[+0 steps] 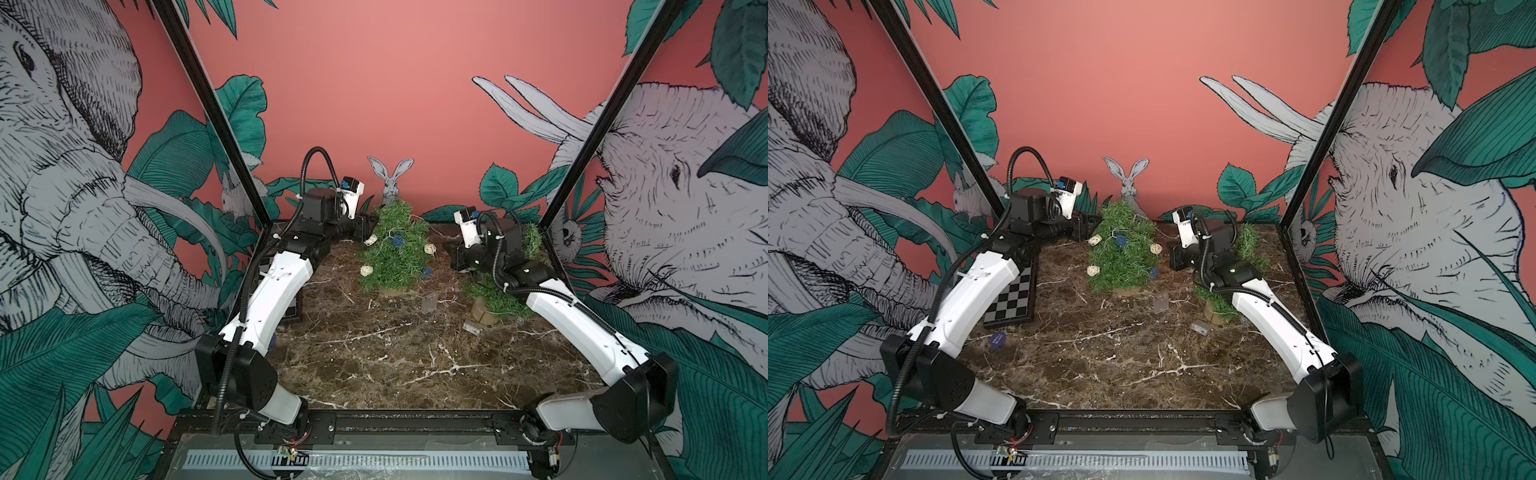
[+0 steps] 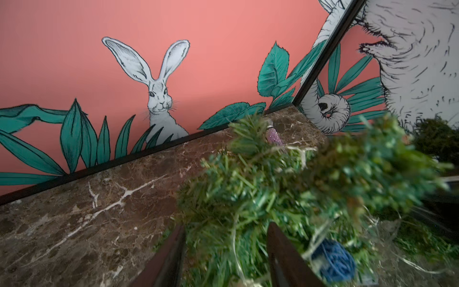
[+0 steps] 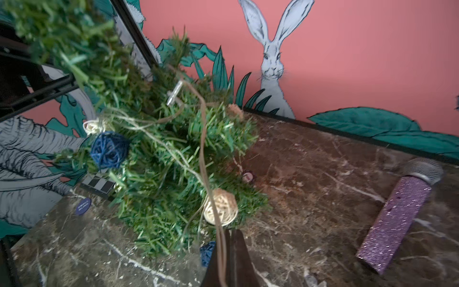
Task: Wrap string light around the christmas tree
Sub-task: Wrap the light string around the Christmas tree.
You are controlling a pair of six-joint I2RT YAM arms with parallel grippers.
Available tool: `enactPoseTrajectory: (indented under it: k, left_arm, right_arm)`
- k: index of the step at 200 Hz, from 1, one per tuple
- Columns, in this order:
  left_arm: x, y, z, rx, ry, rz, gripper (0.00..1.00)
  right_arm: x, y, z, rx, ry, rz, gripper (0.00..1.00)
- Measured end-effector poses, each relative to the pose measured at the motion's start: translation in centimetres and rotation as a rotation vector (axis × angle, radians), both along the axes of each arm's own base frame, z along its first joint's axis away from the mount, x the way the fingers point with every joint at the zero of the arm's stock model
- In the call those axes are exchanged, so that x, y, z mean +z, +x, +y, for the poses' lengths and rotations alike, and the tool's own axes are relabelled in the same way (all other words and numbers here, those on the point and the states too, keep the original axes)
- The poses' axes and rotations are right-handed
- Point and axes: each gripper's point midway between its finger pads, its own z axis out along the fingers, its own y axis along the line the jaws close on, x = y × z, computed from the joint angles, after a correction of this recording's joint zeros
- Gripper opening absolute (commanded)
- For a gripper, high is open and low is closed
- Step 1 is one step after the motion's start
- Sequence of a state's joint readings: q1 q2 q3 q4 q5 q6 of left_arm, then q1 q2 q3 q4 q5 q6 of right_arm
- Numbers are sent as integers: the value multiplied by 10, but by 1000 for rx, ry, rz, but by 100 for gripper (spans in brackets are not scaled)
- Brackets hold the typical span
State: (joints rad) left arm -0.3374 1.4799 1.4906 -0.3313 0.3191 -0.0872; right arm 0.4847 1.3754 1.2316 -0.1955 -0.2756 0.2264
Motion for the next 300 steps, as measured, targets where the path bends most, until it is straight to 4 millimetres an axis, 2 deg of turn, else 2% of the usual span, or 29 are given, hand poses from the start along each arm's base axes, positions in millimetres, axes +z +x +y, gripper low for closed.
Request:
enactPoseTrajectory:
  k: [35, 91, 134, 163, 190, 227, 249, 268, 300]
  left_arm:
    - [-18, -17, 3, 27, 14, 37, 54]
    - [-56, -55, -29, -27, 52, 101, 54]
    - [-71, -62, -37, -21, 65, 128, 54]
    - [-70, -62, -40, -12, 53, 123, 54]
    - [-72, -68, -53, -32, 44, 117, 53]
    - [-88, -83, -69, -64, 51, 142, 53]
    - [-95, -86, -68, -60, 71, 153, 54]
    - [-96, -88, -60, -43, 106, 150, 56]
    - [-79, -96, -50, -33, 109, 114, 56]
  right_arm:
    - [-21, -13, 14, 22, 76, 102, 0]
    - [-42, -26, 33, 35, 221, 217, 0]
    - [-64, -34, 38, 27, 231, 282, 0]
    - [-73, -36, 36, 13, 216, 295, 16]
    - [-81, -36, 31, -2, 177, 298, 30]
    - [-91, -41, 26, -8, 124, 318, 37]
    - [-94, -48, 22, -7, 108, 329, 41]
    - [-98, -58, 14, -12, 90, 336, 47]
    - [-114, -68, 13, -35, 25, 337, 60]
